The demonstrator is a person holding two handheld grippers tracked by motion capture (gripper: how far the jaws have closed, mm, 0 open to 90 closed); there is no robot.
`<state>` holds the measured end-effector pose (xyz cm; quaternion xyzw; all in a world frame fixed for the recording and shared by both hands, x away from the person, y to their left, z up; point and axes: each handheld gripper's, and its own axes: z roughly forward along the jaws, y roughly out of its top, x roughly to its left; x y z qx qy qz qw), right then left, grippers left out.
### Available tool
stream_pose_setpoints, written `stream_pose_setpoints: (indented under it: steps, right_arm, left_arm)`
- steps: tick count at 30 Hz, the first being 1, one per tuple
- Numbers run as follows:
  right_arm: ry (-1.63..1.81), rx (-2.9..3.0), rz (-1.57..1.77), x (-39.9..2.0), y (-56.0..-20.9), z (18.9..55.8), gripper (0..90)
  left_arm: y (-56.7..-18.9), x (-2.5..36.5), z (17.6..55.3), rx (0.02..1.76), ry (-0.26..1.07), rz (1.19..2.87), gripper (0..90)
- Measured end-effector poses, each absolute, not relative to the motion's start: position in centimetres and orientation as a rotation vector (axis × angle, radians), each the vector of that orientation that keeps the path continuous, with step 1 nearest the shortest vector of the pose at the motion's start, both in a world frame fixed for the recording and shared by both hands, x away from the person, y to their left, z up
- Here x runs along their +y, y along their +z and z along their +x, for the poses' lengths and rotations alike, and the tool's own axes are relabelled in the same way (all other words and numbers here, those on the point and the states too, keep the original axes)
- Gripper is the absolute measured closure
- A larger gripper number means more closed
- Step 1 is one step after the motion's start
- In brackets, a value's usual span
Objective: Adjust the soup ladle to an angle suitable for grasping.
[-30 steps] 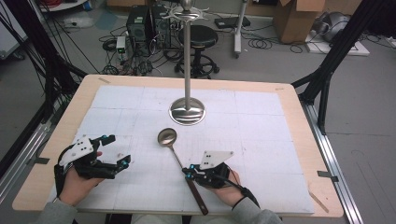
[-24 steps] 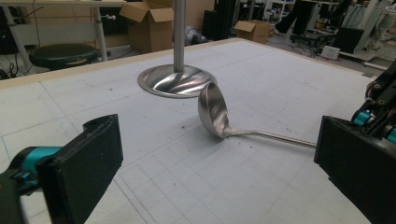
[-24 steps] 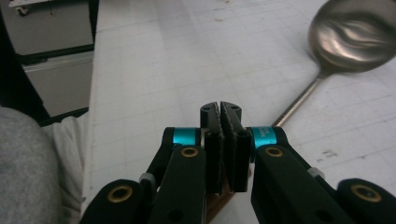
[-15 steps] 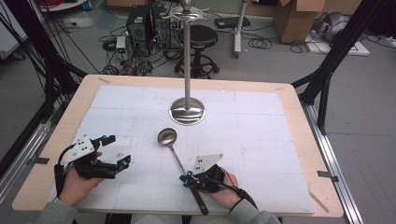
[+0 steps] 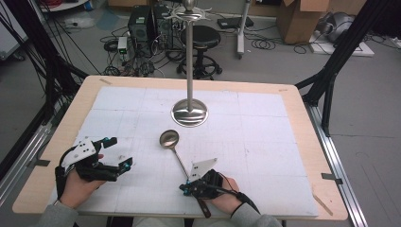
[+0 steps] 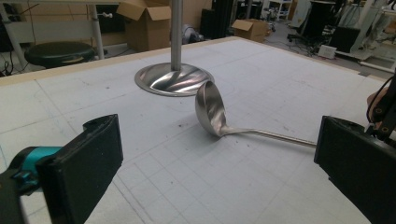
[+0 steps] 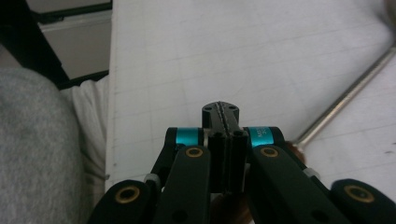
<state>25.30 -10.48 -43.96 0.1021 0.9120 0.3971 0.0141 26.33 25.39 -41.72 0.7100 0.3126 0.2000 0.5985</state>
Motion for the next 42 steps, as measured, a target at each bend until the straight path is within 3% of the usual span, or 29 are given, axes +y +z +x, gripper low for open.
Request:
stream_pose_setpoints:
  steps: [42]
  right_arm:
    - [0.968,2.799,0.453,-14.8,-43.2,26.5,90.0]
  left_arm:
    - [-41.9,25.1,26.2,0.72,0.456,1.679,1.7]
